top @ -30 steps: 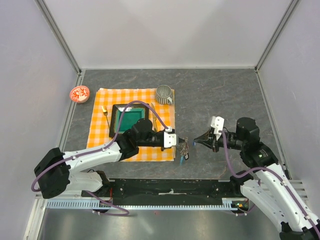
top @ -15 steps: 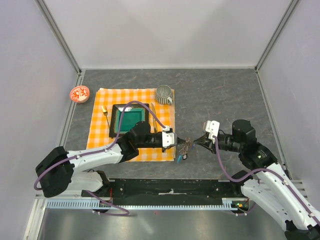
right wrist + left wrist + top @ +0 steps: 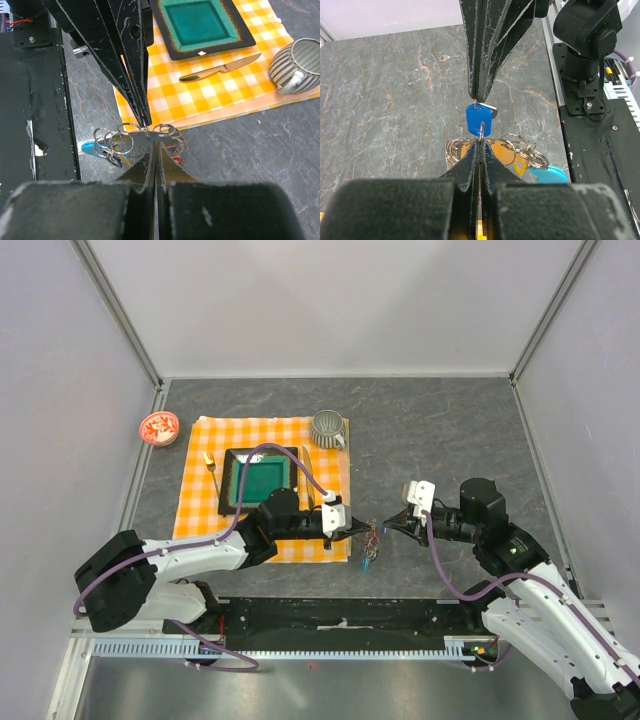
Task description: Put the keys on the keyring
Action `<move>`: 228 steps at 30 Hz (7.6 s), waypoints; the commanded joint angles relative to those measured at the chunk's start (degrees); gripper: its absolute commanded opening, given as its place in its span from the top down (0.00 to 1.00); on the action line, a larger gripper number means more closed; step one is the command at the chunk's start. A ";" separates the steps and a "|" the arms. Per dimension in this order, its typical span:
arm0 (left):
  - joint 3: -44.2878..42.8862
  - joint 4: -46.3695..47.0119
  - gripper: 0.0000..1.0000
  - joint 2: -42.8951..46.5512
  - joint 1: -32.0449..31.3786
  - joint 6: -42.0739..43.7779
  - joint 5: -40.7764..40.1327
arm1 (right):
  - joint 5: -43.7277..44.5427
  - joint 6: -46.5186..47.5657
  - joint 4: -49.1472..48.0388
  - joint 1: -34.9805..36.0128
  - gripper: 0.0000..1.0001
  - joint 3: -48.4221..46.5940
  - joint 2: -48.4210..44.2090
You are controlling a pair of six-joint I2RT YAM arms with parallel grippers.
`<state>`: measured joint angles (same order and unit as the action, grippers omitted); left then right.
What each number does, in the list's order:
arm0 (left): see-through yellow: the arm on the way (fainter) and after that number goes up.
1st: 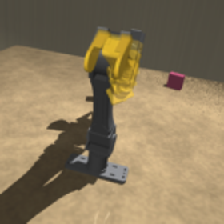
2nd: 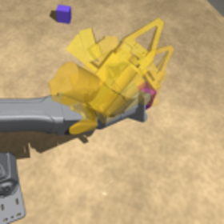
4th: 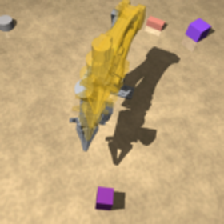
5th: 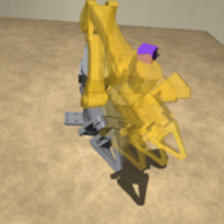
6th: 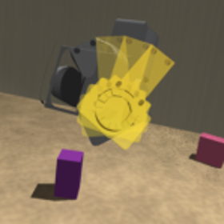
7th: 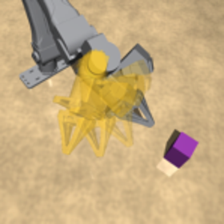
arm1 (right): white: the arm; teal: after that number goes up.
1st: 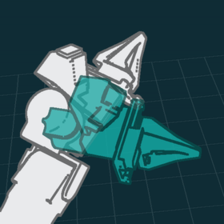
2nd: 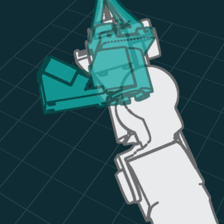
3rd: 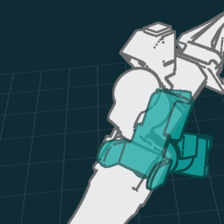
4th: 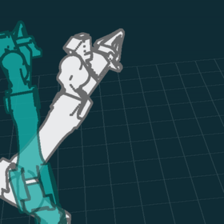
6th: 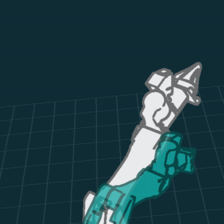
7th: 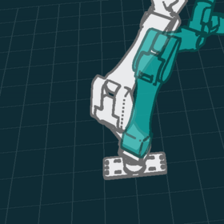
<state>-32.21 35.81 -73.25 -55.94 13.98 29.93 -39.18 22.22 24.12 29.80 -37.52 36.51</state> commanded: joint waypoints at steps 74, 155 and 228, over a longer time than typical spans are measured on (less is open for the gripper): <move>-0.40 6.46 0.98 0.83 0.13 -3.87 1.97 | -1.08 -0.51 -2.59 2.01 1.00 0.52 0.58; -0.58 6.81 0.98 0.22 0.13 -4.66 0.83 | -0.81 -0.42 -1.88 2.54 1.00 0.69 0.58; -1.28 6.55 0.98 0.04 0.13 -5.45 1.88 | -1.43 -0.16 -2.23 3.07 1.00 0.34 1.02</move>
<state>-31.83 37.04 -73.28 -55.94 10.04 30.55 -38.74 21.85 24.21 32.53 -36.86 37.36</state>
